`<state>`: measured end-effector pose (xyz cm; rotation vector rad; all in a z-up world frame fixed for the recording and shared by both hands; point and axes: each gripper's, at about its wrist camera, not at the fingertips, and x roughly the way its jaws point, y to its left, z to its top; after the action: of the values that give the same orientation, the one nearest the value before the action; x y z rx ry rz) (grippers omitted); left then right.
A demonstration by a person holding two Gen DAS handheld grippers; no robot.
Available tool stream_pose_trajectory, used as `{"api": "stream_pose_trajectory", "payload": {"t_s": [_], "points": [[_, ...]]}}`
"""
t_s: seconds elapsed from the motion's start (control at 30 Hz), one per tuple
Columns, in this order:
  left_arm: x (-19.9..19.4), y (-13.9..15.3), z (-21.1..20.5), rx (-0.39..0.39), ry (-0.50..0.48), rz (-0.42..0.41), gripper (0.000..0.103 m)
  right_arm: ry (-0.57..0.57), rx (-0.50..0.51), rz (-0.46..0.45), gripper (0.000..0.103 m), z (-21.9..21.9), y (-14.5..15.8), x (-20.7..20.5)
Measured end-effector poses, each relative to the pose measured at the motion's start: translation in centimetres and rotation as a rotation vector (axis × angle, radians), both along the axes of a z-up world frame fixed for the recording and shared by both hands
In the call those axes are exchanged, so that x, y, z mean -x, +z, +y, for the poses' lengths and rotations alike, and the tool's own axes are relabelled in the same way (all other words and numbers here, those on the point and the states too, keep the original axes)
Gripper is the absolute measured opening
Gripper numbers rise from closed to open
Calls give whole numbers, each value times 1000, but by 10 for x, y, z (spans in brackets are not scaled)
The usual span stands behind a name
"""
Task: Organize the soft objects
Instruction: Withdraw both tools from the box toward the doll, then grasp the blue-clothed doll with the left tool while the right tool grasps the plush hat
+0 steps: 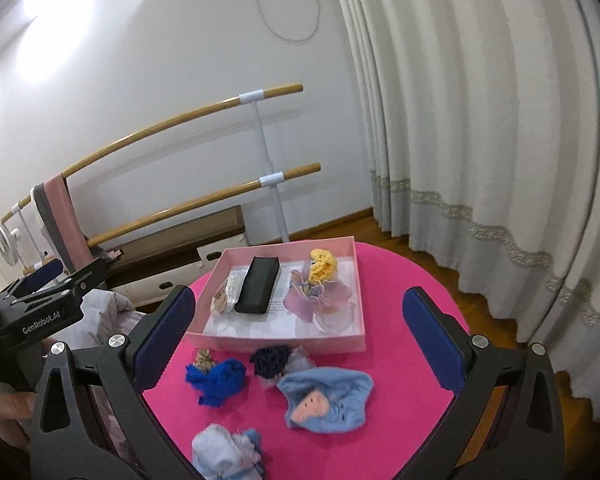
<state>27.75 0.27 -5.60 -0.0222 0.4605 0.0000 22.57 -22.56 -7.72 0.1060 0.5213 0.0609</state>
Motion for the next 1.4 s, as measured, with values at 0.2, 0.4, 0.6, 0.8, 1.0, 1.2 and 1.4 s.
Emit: {"api": "stream_pose_trajectory", "payload": {"t_s": [0.2,0.4,0.6,0.8,1.0,1.2,1.4], "points": [[53,1,2,-5,8,-18,103,-26,30,-43,103,7,5,33],[105,0,-2,-19,12,-39,103,-34,39,-75,103,14,6,68],[141,-2,1,-13,18,-38,103,-44,38,-92,103,14,5,97],[161,-5,6,-7,24,-29,103,-59,34,-93,103,5,2,112],[168,-1,6,-9,16,-15,103,-73,28,-85,103,-2,1,112],[165,3,2,-9,4,-13,103,-69,31,-81,103,-3,0,112],[161,-2,0,-5,-13,1,103,-67,33,-64,103,-4,-4,109]]}}
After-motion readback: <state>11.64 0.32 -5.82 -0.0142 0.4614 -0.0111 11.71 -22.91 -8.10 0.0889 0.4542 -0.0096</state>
